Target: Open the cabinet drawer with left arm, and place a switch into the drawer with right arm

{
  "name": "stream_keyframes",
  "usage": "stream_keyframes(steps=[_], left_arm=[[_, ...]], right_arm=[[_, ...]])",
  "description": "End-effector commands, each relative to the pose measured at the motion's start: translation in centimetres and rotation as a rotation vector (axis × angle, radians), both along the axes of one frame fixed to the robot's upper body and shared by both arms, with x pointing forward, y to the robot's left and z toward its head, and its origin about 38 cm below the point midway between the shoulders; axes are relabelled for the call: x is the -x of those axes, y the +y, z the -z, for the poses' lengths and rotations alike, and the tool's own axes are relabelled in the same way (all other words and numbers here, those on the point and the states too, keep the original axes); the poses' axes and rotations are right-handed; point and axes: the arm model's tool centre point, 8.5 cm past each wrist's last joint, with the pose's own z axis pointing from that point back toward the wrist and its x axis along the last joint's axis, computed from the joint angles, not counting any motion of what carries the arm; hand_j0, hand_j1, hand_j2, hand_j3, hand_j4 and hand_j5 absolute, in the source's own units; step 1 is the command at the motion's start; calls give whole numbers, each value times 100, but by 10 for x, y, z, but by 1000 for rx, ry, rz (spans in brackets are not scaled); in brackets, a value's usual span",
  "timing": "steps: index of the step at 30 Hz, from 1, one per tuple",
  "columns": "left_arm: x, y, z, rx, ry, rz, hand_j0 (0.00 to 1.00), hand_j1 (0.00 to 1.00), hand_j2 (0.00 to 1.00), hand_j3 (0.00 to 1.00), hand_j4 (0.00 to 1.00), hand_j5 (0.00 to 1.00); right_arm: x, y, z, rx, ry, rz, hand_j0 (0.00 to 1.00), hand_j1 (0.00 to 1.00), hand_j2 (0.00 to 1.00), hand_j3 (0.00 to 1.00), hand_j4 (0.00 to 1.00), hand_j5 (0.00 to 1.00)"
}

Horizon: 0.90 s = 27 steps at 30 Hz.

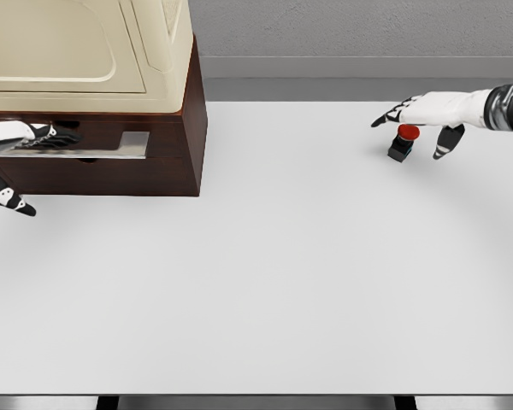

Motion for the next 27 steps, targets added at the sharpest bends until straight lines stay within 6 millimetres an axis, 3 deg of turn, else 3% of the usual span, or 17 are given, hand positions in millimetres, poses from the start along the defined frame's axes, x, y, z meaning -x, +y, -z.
stream_keyframes(steps=[1, 19, 27], left_arm=[[-1, 0, 0, -2, -12, -6, 100, 100, 100, 100, 100, 100], [13, -1, 16, 6, 28, 31, 100, 100, 100, 100, 100, 100], [25, 0, 14, 2, 28, 51, 100, 100, 100, 100, 100, 100]], right_arm=[[-1, 0, 1, -4, 1, 5, 100, 100, 100, 100, 100, 100], [-10, 0, 3, 5, 12, 36, 100, 100, 100, 100, 100, 100], [-11, 2, 8, 29, 18, 35, 100, 100, 100, 100, 100, 100]])
